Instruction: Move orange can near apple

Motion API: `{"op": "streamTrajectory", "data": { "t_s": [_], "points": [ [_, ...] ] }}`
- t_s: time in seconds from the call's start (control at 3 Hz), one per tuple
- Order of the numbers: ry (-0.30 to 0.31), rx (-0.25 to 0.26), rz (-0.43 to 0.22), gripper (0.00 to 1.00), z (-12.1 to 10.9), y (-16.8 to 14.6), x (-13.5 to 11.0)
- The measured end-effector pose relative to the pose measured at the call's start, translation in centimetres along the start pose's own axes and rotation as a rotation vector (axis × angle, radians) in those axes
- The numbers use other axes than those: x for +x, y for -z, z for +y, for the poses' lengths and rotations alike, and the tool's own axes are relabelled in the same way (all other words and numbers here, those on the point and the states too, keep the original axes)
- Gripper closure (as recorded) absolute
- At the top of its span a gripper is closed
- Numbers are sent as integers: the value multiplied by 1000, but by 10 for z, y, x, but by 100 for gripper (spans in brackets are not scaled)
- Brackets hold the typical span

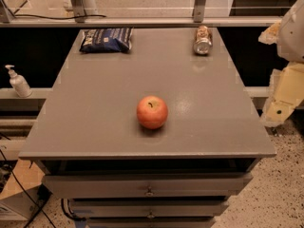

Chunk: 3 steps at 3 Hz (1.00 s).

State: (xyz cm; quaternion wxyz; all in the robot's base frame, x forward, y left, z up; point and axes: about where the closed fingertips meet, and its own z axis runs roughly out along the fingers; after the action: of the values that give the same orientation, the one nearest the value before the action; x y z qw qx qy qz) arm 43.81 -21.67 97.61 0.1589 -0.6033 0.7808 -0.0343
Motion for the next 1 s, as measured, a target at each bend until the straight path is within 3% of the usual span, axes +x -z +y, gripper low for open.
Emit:
{"op": "streamTrajectory", "data": {
  "t_s": [0.33,0.67,1.0],
  "points": [
    [0,0,0,0,0,0,0],
    [-28,32,-44,0,-7,1,0],
    [-65,94,-135,0,-28,-5,-9]
  ]
}}
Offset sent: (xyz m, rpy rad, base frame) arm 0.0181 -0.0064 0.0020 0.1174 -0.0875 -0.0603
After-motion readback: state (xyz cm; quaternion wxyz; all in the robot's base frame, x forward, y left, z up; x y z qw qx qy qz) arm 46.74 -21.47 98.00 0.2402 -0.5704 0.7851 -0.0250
